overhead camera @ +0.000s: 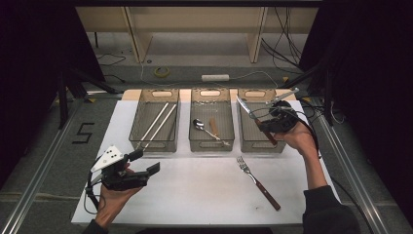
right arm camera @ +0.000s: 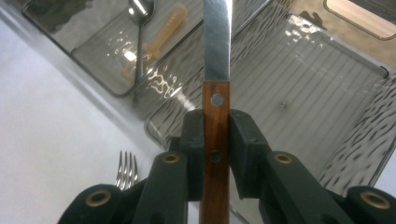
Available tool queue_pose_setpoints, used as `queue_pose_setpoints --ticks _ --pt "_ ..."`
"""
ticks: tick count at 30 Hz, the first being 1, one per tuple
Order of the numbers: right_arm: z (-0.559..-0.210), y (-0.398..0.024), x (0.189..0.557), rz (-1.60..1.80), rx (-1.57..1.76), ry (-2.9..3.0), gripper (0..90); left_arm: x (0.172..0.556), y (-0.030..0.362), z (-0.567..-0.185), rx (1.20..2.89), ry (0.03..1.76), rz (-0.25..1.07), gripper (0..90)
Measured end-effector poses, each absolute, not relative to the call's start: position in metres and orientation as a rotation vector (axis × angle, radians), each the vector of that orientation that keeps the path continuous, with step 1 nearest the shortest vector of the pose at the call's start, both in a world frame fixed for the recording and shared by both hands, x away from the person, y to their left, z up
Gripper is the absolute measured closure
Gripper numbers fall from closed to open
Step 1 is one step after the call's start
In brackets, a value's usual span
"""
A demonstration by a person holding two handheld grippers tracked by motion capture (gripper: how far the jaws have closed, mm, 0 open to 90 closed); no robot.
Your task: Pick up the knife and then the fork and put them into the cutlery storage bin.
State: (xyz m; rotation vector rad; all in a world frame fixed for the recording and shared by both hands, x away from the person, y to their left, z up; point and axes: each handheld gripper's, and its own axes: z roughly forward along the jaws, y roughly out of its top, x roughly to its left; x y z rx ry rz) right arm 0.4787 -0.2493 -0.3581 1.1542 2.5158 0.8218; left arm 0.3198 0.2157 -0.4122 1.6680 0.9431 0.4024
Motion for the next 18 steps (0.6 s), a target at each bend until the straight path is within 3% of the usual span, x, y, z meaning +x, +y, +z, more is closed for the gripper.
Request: queue_pose_setpoints --ticks 18 --pt "-0.365 -0.244 0.509 0.810 1.230 2.475 77.5 0.320 0.216 -0.412 1.669 0.940 0.403 16.0"
